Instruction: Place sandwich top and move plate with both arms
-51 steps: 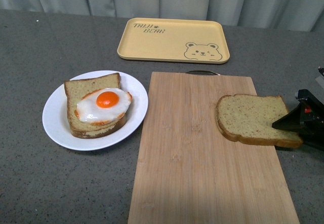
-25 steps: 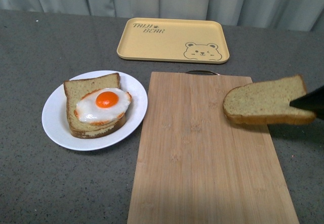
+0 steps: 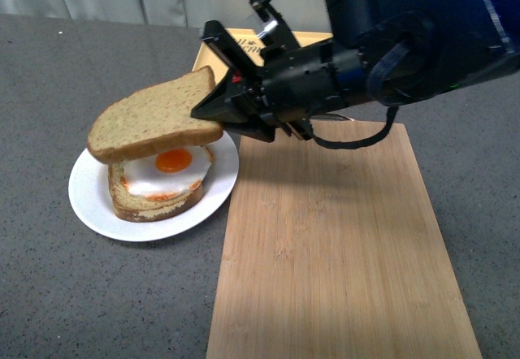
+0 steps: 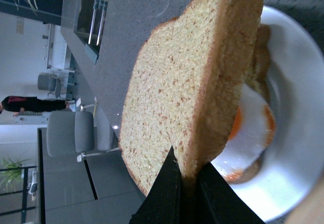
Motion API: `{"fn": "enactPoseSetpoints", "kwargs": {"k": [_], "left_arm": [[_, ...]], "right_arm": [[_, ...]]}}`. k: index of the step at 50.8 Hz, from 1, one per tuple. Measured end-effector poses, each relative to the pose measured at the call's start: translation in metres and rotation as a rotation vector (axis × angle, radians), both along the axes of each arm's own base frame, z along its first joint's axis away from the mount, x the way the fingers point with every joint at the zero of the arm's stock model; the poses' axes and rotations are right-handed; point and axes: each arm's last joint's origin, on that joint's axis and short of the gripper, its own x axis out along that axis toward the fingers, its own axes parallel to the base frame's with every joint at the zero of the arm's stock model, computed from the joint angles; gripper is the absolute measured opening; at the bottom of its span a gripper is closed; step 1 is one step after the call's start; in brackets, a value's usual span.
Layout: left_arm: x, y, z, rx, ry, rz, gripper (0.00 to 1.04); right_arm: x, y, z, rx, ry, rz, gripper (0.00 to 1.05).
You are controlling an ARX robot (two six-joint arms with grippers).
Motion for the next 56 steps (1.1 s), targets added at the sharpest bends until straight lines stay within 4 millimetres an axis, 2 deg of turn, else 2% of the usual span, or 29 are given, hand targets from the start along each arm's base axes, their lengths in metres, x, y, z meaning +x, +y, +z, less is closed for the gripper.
{"fn": "enactPoseSetpoints", "kwargs": {"k": [4, 12, 20, 31, 34, 35, 37, 41, 43, 47, 48, 52, 56], "left_arm": [[0.0, 0.0, 0.0, 0.0, 0.0, 0.0, 0.98], [0.0, 0.0, 0.0, 0.0, 0.0, 0.0, 0.98], [0.0, 0.0, 0.0, 0.0, 0.0, 0.0, 0.98], [0.0, 0.0, 0.0, 0.0, 0.0, 0.0, 0.98], [0.0, 0.0, 0.0, 0.0, 0.0, 0.002, 0.98], [0.0, 0.0, 0.0, 0.0, 0.0, 0.002, 0.98], [0.0, 0.0, 0.0, 0.0, 0.0, -0.003, 0.98], [0.0, 0.0, 0.0, 0.0, -0.001, 0.0, 0.98], [0.0, 0.0, 0.0, 0.0, 0.0, 0.0, 0.98], [0.0, 0.0, 0.0, 0.0, -0.001, 0.0, 0.98], [0.0, 0.0, 0.0, 0.0, -0.001, 0.0, 0.98], [0.0, 0.0, 0.0, 0.0, -0.001, 0.0, 0.98], [0.0, 0.0, 0.0, 0.0, -0.001, 0.0, 0.98]], "right_arm": [[-0.001, 0.013, -0.009, -0.034, 0.038, 0.015, 0.03], [-0.002, 0.013, -0.018, -0.073, 0.046, 0.012, 0.04], [-0.005, -0.002, -0.016, -0.114, -0.006, -0.017, 0.39], [-0.022, -0.036, 0.006, -0.199, -0.153, -0.125, 0.72], [-0.026, -0.045, 0.008, -0.333, -0.483, -0.332, 0.65], [-0.027, -0.047, 0.009, -0.362, -0.543, -0.379, 0.64], [-0.035, -0.06, 0.01, -0.47, -0.738, -0.555, 0.56], [-0.059, -0.087, 0.015, -0.608, -0.928, -0.783, 0.44], [-0.074, -0.105, 0.026, -0.641, -1.004, -0.89, 0.35], [-0.095, -0.128, 0.046, -0.632, -1.078, -0.952, 0.21], [-0.097, -0.13, 0.048, -0.634, -1.085, -0.954, 0.19], [-0.123, -0.149, 0.053, -0.657, -1.095, -0.932, 0.0], [-0.138, -0.159, 0.051, -0.675, -1.081, -0.918, 0.01]]}}
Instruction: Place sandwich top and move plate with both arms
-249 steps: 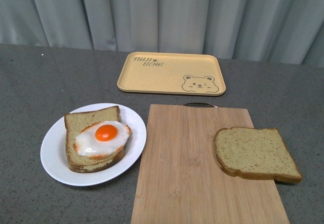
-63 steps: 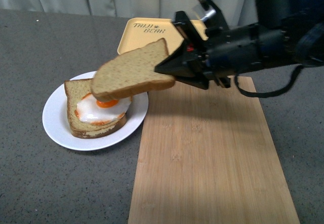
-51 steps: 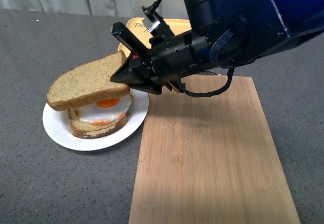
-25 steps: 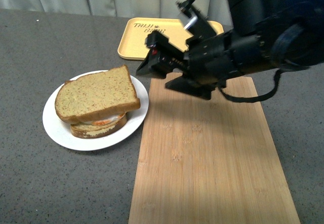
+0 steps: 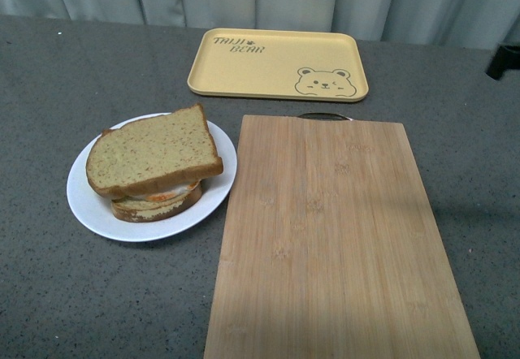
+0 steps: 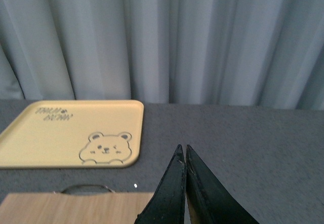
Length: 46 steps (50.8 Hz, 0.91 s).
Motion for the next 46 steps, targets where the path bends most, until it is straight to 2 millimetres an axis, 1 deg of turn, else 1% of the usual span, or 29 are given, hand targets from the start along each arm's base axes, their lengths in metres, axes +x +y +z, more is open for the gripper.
{"fn": "enactPoseSetpoints", "kwargs": {"k": [10, 18, 27, 31, 36, 41, 46], "left_arm": [[0.0, 0.0, 0.0, 0.0, 0.0, 0.0, 0.98], [0.0, 0.0, 0.0, 0.0, 0.0, 0.0, 0.98], [0.0, 0.0, 0.0, 0.0, 0.0, 0.0, 0.98], [0.0, 0.0, 0.0, 0.0, 0.0, 0.0, 0.98], [0.0, 0.0, 0.0, 0.0, 0.0, 0.0, 0.98], [0.0, 0.0, 0.0, 0.0, 0.0, 0.0, 0.98], [0.0, 0.0, 0.0, 0.0, 0.0, 0.0, 0.98]], "right_arm": [[-0.033, -0.019, 0.01, 0.0, -0.005, 0.008, 0.01], [-0.053, -0.031, 0.013, -0.001, 0.004, -0.006, 0.01], [-0.07, -0.038, 0.016, 0.0, 0.004, 0.002, 0.01], [-0.076, -0.041, 0.021, -0.001, 0.019, 0.003, 0.01], [-0.084, -0.044, 0.028, 0.001, -0.002, 0.001, 0.01], [-0.091, -0.05, 0.029, 0.002, -0.007, 0.021, 0.01], [-0.1, -0.056, 0.028, 0.003, -0.001, -0.005, 0.01]]}}
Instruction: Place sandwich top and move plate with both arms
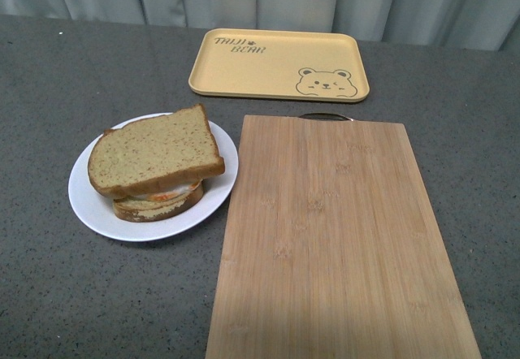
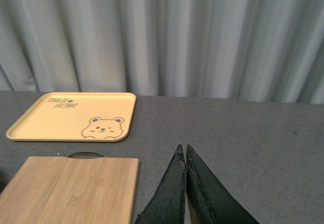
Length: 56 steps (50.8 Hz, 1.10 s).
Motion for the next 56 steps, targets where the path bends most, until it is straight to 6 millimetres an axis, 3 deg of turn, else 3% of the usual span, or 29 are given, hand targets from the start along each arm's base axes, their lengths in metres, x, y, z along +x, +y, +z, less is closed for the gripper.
{"fn": "enactPoseSetpoints", "kwargs": {"k": [23, 56], "left_arm": [[0.0, 0.0, 0.0, 0.0, 0.0, 0.0, 0.98], [0.0, 0.0, 0.0, 0.0, 0.0, 0.0, 0.98]], "right_arm": [[-0.027, 0.0, 0.005, 0.0, -0.018, 0.004, 0.01], [-0.045, 0.0, 0.007, 0.0, -0.027, 0.006, 0.01]]}}
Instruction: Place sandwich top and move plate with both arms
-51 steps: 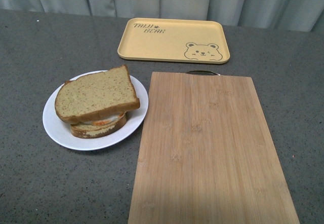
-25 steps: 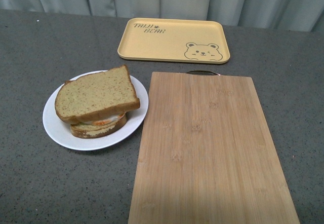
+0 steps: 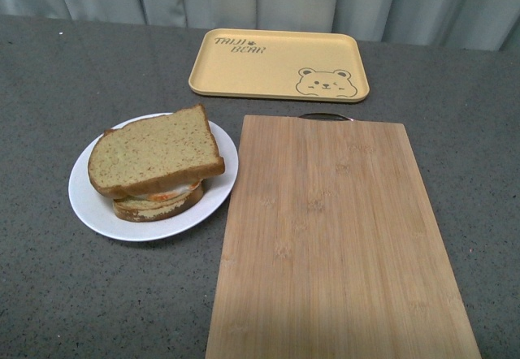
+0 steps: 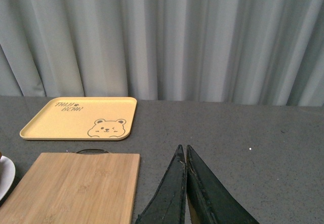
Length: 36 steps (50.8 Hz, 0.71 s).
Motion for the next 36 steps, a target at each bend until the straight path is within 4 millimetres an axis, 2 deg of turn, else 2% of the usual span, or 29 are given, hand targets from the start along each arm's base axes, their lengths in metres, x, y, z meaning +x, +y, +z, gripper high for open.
{"fn": "enactPoseSetpoints", "kwargs": {"k": [29, 31, 34, 36], "left_arm": [[0.0, 0.0, 0.0, 0.0, 0.0, 0.0, 0.98], [0.0, 0.0, 0.0, 0.0, 0.0, 0.0, 0.98], [0.0, 0.0, 0.0, 0.0, 0.0, 0.001, 0.98], [0.0, 0.0, -0.001, -0.026, 0.047, 0.018, 0.98]], "right_arm": [[-0.015, 0.0, -0.003, -0.001, 0.005, 0.002, 0.01], [-0.015, 0.0, -0.003, -0.002, 0.005, 0.001, 0.05], [-0.015, 0.0, -0.003, -0.003, 0.006, 0.001, 0.19], [-0.015, 0.0, -0.003, -0.002, 0.006, 0.001, 0.25]]}}
